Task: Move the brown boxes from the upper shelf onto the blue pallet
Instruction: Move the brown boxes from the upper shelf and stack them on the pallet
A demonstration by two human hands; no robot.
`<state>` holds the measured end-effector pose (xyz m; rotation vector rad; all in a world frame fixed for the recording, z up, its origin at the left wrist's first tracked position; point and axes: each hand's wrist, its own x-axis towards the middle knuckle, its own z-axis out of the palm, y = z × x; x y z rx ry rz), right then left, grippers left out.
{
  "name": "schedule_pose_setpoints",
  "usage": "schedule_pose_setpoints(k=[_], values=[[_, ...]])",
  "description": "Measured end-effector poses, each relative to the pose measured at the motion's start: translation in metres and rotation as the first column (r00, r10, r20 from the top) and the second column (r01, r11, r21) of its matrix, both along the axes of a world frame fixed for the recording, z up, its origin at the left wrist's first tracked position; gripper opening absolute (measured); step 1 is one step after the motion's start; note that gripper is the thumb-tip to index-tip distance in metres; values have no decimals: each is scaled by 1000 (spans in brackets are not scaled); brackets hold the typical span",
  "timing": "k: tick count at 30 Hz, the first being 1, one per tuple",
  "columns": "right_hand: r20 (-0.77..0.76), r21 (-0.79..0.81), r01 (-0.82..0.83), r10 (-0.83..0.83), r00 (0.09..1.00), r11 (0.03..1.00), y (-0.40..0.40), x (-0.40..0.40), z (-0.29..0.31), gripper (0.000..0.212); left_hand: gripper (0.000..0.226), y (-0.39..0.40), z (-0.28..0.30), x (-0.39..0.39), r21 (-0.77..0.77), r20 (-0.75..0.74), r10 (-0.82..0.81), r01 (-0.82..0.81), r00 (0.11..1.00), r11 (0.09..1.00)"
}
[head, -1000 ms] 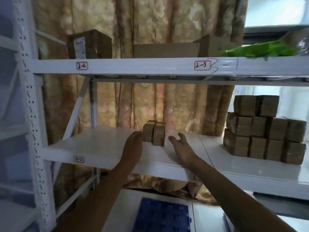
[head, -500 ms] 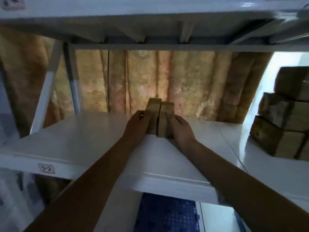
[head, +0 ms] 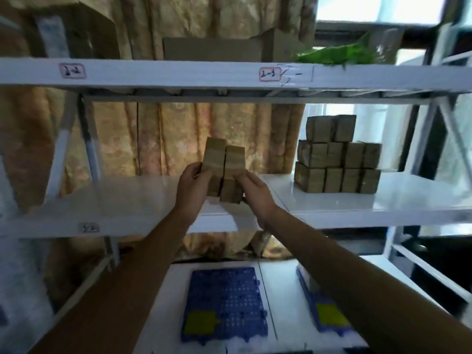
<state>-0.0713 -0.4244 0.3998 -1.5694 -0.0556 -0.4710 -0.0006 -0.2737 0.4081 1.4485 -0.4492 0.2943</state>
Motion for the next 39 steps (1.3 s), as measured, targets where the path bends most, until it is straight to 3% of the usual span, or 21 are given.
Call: schedule_pose_setpoints(k=[4,7,10,15,18,24,27,29,34,39], values=[[164,-8,123,-120,979,992,7,-98,-18,33,26,-6,-25,-92,-125,83,-77,87,994,988],[149,-63,205,-194,970,977,3,-173,-55,42,35,-29,-77,-154,-160,92,-77,91,993,983],[124,-101,293,-280,952,951,-16,-235,-102,37,44,-65,-140,-209,-181,36,-116,121,993,976],[-140,-63,392,-397,907,918,-66,-315,-186,52,40,-128,-236,-288,-69,-149,-209,201,966,977],[-277,-17,438,-425,862,899,-97,-337,-218,39,33,-165,-270,-312,-35,-232,-272,271,934,962],[-323,-9,534,-508,798,845,-186,-334,-257,30,32,-257,-300,-310,20,-337,-334,362,880,932],[-348,-44,554,-532,772,832,-246,-312,-269,58,36,-315,-312,-298,48,-357,-324,364,876,930],[-340,-48,570,-550,762,820,-301,-288,-279,66,31,-362,-316,-276,74,-372,-314,365,874,928],[-363,-68,550,-534,764,833,-431,-217,-302,54,25,-477,-322,-219,156,-423,-199,288,884,945],[-381,-59,484,-467,798,873,-489,-147,-311,56,30,-532,-330,-169,226,-450,-28,144,893,963]])
